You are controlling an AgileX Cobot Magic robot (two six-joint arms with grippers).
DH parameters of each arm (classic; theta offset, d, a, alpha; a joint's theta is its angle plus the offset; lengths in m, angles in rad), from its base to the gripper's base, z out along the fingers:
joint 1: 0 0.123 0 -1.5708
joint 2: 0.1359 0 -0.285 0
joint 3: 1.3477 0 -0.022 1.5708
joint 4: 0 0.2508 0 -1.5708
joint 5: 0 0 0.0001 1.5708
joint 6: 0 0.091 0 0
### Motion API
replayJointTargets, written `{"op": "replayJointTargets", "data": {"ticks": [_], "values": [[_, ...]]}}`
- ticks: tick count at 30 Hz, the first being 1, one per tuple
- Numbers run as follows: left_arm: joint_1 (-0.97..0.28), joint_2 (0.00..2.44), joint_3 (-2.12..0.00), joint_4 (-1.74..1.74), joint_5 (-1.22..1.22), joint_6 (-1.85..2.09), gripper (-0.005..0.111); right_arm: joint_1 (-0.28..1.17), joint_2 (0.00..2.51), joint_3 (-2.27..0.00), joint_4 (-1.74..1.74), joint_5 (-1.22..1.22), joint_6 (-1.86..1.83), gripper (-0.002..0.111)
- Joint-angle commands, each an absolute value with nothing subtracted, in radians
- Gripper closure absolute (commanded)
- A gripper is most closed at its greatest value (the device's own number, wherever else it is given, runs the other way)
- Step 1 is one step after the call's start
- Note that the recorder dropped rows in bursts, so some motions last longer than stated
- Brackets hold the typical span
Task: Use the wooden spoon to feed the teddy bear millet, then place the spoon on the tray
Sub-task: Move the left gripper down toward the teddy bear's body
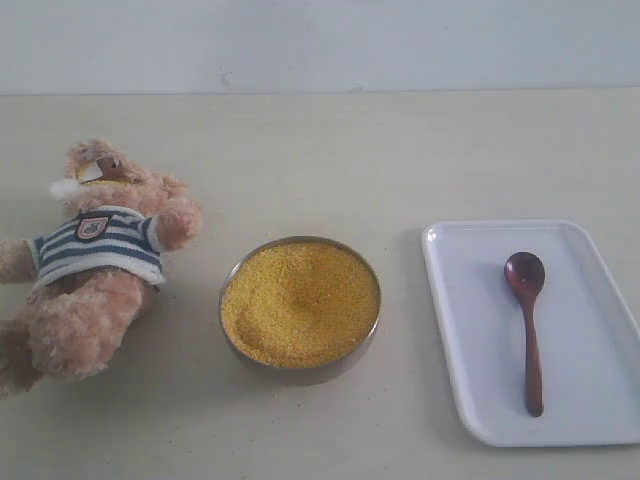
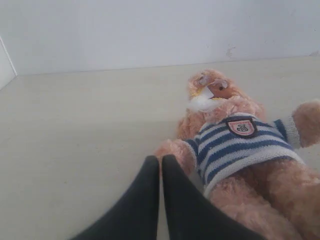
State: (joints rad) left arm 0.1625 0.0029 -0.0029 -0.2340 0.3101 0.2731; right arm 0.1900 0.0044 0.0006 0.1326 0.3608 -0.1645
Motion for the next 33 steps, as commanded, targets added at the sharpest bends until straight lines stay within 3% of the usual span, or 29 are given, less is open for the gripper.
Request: {"op": "replayJointTargets", "data": {"ticks": [1, 20, 29, 33], "values": [[0.165, 0.000, 0.000, -0.246, 0.311, 0.277, 0.103, 0.194, 0.000, 0.000, 0.129, 0.364, -0.167, 0.107], [0.165, 0.000, 0.000, -0.224, 0.278, 0.277, 0.103, 0.194, 0.000, 0.000, 0.150, 0.353, -0.165, 0.107], [0.165, 0.000, 0.000, -0.329, -0.241, 0.220, 0.103, 0.194, 0.000, 0.000, 0.150, 0.353, -0.165, 0.107], [0.165, 0.000, -0.016, -0.318, -0.496, -0.292, 0.103, 0.194, 0.000, 0.000, 0.150, 0.353, -0.165, 0.107]]}}
